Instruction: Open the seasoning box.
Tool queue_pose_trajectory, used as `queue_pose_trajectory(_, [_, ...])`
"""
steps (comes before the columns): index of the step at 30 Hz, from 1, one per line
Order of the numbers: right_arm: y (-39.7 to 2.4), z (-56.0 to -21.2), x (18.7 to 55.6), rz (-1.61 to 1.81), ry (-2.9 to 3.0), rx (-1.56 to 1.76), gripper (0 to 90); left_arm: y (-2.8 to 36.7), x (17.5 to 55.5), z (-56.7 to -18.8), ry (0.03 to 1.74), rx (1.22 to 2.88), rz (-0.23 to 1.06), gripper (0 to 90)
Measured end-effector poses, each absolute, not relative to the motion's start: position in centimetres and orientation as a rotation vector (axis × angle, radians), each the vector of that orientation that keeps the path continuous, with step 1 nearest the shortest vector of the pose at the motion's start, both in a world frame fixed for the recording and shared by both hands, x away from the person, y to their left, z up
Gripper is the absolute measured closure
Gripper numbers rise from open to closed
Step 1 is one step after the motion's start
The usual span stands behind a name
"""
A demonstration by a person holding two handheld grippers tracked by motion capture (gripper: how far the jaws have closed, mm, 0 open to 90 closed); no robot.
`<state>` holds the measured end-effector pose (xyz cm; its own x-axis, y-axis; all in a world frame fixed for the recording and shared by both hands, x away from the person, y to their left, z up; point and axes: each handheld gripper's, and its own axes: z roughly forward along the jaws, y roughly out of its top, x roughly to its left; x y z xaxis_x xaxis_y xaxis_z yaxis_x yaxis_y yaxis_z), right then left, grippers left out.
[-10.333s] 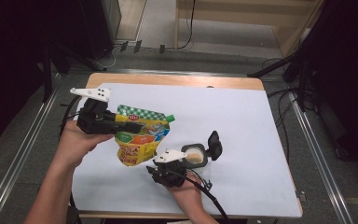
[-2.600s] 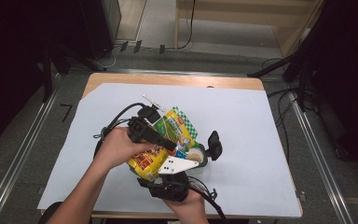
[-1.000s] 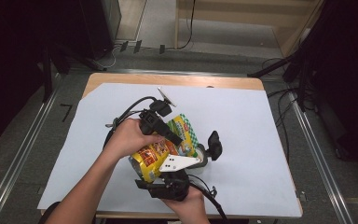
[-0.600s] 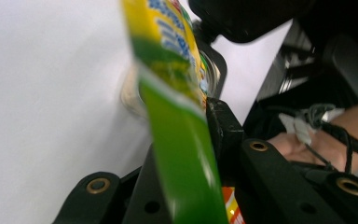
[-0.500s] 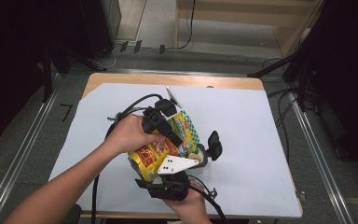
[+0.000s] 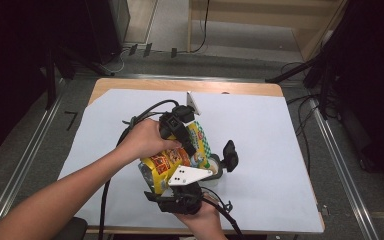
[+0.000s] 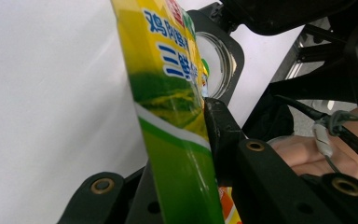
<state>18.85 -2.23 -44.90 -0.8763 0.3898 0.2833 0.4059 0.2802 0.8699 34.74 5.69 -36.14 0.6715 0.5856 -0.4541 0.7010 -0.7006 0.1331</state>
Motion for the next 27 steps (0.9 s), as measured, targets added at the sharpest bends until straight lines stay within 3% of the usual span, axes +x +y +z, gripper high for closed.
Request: queue_pose_trajectory(27, [-2.49,-44.10,18.81,-1.746,-2.473,-0.776,57.8,5.61,35.50,-35.70,1.071,2.549,-0.616,85.0])
